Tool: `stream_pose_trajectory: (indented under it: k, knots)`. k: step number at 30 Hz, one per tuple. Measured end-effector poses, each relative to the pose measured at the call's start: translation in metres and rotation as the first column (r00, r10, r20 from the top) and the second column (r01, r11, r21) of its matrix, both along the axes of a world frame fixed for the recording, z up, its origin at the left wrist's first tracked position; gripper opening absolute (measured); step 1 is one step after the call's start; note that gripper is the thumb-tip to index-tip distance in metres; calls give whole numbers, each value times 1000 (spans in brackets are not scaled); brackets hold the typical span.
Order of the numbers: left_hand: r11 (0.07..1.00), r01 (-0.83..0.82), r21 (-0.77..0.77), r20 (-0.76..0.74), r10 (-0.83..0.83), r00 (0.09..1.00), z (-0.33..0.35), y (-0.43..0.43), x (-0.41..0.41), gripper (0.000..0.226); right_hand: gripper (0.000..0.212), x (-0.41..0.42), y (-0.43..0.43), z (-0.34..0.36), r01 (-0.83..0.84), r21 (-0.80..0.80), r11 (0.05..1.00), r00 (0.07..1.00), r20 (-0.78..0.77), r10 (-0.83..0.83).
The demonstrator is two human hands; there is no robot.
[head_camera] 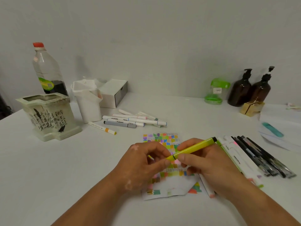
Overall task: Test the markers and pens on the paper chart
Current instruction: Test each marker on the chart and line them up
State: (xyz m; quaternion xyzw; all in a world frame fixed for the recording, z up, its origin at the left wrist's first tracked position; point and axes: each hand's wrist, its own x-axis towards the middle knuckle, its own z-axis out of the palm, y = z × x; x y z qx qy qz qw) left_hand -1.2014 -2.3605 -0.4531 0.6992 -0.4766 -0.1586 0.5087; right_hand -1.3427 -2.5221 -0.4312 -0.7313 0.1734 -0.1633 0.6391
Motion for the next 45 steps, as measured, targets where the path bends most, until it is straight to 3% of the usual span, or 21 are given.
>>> stream_pose_trajectory:
  k: [4,12,16,22,26,30,34,40,45]
  knots:
    - [998,-38,53,26,37,999,1,2,7,10,11,-2,-4,-3,41,-21,999,999,37,-40]
    - [988,80,131,147,-99,984,-3,-5,-9,23,12,-1,10,-6,22,-130,991,994,110,-8]
    - [986,89,142,242,-122,963,0,-4,-11,18,9,0,13,-8,6,-81,997,994,108,2]
    - [985,97,140,258,-131,957,2,-4,-9,26,7,0,15,-5,-7,-49,999,991,130,13]
    - [961,-36,274,289,-46,956,1,6,10,46,19,2,12,-7,176,86,981,972,142,-187]
    - [883,-25,469,302,-134,944,-1,9,16,68,33,2,16,-7,145,176,974,984,79,-161]
    - [834,-77,547,400,-179,899,-2,5,16,79,20,3,28,-11,79,27,996,997,6,-80]
    - [799,-126,587,393,-145,908,1,8,16,79,19,2,29,-18,93,-206,974,990,-89,-113]
    - [786,-158,597,419,-139,897,5,25,10,79,20,-5,34,-6,79,-224,971,989,-101,-104]
